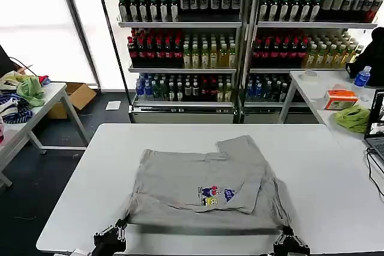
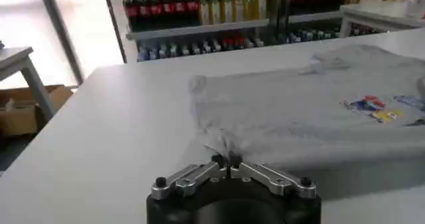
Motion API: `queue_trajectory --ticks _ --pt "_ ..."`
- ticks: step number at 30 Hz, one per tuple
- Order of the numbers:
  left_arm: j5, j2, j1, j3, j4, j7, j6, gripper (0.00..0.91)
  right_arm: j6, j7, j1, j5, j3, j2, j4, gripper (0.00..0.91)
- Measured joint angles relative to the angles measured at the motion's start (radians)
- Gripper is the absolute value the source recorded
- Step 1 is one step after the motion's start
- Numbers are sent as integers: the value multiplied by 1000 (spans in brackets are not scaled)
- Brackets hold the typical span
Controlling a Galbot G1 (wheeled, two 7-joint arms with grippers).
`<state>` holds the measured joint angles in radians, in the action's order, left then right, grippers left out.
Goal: Fold and organize the clothes.
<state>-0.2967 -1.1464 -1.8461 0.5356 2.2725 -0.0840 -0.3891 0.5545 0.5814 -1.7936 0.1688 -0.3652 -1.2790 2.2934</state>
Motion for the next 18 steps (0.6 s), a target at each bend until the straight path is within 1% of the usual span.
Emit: queue_trajectory --ticks 5,11,18 --pt "4 -20 -13 -16 20 8 -6 907 1 7 -4 8 -2 2 11 907" --pt "-1 -21 -5 -20 52 4 -21 907 3 16 12 29 -22 -8 40 907" --pt "-41 3 33 9 77 16 -32 907 -6 -4 70 41 -71 -15 44 907"
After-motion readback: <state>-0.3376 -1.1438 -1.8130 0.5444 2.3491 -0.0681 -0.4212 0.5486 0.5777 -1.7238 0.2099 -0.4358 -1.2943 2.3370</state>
